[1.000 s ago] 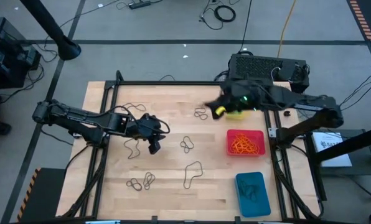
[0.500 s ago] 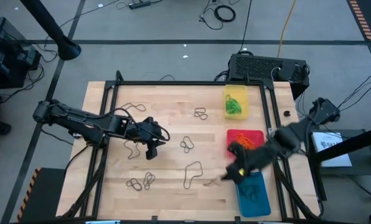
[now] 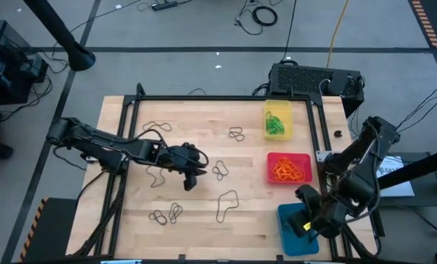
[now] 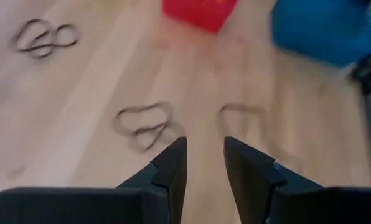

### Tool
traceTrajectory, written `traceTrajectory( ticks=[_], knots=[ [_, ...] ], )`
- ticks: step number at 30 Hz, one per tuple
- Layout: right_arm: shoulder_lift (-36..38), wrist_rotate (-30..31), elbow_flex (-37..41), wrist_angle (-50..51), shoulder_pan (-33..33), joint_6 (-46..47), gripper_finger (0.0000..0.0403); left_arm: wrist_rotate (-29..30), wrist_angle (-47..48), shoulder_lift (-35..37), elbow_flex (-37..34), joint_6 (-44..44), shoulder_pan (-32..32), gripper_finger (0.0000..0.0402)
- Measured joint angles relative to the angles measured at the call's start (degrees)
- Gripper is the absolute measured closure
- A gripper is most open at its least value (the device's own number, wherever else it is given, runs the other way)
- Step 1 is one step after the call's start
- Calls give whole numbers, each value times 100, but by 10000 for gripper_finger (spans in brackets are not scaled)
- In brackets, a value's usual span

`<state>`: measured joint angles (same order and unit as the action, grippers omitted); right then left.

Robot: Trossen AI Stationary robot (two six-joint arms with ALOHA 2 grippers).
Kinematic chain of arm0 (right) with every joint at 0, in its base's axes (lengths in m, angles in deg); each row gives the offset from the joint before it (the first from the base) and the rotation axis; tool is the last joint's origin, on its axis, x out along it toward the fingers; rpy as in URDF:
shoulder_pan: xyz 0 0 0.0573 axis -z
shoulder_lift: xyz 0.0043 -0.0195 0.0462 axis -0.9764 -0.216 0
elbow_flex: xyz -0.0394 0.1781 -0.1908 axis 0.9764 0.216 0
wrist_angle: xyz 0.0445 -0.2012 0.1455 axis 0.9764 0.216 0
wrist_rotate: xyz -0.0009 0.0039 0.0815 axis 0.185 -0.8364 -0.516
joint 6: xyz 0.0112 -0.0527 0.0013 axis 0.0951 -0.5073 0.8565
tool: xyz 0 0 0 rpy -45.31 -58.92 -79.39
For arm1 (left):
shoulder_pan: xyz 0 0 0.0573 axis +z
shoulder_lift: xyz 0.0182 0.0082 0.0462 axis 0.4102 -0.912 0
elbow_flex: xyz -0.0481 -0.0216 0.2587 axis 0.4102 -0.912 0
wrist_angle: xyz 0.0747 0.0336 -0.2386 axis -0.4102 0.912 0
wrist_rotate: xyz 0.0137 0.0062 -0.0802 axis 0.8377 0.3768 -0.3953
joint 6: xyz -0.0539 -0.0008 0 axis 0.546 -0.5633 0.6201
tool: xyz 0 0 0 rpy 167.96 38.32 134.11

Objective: Sort rubber bands into baskets
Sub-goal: Put the violet rubber band into the blue bin

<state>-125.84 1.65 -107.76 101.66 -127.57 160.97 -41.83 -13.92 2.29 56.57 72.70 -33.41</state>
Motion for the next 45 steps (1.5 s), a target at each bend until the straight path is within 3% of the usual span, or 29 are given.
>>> traceTrajectory(
  ticks=[6, 12, 21, 29, 45],
  knots=[
    [-4, 4, 0, 702, -248, -98, 402, -419, -1259, -352, 0, 808, 15, 288],
    [-28, 4, 285, 927, -350, -701, 402, -412, -1678, -406, 0, 1683, 15, 288],
    [-30, -148, 1242, -361, -350, -1855, 403, -380, -2314, -406, 0, 2794, -19, 288],
    [-29, -634, 1596, -708, -384, -2180, 403, 370, -3475, -406, 2, 3024, -363, 288],
    [-28, -76, 1598, 15, -483, -2177, 390, 1445, -3675, -406, 2, 3322, -863, 288]
  ],
)
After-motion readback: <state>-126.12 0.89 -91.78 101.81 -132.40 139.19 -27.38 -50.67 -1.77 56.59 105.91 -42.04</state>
